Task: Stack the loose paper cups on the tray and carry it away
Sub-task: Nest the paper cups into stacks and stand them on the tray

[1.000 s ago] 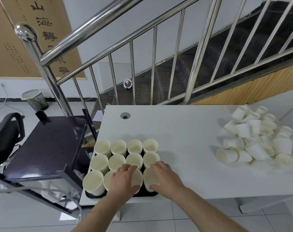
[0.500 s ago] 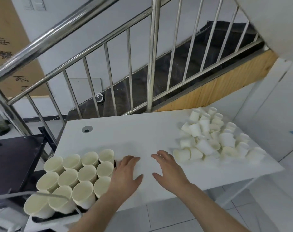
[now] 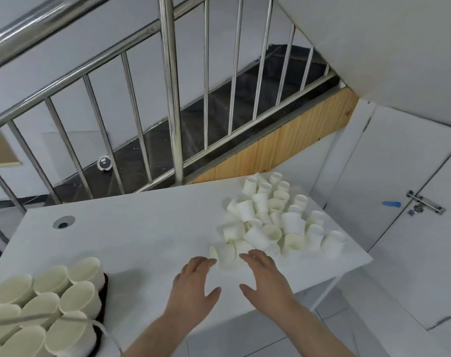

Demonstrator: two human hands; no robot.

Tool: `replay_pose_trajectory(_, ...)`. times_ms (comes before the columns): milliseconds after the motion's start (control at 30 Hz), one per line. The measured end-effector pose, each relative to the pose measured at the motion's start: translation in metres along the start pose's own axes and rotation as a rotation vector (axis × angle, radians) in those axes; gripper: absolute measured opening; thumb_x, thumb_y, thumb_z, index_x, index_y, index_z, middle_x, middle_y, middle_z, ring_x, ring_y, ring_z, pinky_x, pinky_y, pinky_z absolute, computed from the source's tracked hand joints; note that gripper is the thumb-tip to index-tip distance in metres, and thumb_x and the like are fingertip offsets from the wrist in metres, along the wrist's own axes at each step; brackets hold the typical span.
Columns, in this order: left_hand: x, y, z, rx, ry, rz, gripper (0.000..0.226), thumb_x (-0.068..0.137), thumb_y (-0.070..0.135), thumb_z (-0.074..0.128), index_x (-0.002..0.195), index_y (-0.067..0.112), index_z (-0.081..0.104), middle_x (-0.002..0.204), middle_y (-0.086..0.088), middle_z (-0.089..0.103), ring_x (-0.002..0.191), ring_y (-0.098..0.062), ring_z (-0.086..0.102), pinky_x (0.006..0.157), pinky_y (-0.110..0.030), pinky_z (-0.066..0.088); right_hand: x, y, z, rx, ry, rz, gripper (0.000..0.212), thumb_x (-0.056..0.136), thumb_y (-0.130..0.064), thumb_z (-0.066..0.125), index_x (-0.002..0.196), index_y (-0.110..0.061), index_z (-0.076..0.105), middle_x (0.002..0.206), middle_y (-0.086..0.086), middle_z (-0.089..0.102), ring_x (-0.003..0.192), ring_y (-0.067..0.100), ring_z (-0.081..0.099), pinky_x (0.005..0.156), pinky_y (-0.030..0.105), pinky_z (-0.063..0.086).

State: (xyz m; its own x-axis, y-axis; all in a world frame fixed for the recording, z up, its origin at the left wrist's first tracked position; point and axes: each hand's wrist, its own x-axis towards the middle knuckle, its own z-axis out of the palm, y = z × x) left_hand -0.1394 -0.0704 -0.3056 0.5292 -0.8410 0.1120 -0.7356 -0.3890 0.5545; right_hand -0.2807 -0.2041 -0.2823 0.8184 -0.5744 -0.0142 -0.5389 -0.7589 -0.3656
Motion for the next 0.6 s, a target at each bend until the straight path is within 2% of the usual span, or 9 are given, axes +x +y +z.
replay_pose_trajectory(200, 0.05, 0.006, 0.018, 0.003, -0.013, 0.003, 0.057, 0.085, 0.04, 0.058, 0.137, 0.034, 0.037, 0.133, 0.019, 0.035, 0.122, -0.002, 0.041, 0.1, -0.021, 0.036, 0.035, 0.033, -0.004, -0.016, -0.019, 0.034, 0.065, 0.094, -0.036, 0.055, 0.15, -0.031, 0.023, 0.153, -0.012, 0.018, 0.14, 0.007, 0.022, 0.097, 0.022, 0.044)
replay_pose_trajectory(400, 0.118, 0.001, 0.035, -0.064, -0.02, -0.016, 0.057, 0.084, 0.038, 0.06, 0.136, 0.032, 0.039, 0.132, 0.018, 0.037, 0.121, -0.003, 0.042, 0.099, -0.021, 0.037, 0.101, 0.063, -0.009, -0.029, -0.038, 0.041, 0.063, 0.093, -0.036, 0.056, 0.149, -0.029, 0.027, 0.151, -0.012, 0.022, 0.14, 0.008, 0.024, 0.099, 0.021, 0.043)
replay_pose_trajectory(600, 0.175, -0.018, 0.047, -0.092, -0.057, -0.037, 0.056, 0.085, 0.039, 0.058, 0.137, 0.033, 0.038, 0.131, 0.019, 0.036, 0.119, -0.002, 0.042, 0.1, -0.021, 0.037, 0.17, 0.084, -0.006, -0.006, -0.035, 0.129, 0.063, 0.094, -0.042, 0.053, 0.149, -0.028, 0.025, 0.151, -0.011, 0.023, 0.139, 0.01, 0.028, 0.101, 0.022, 0.042)
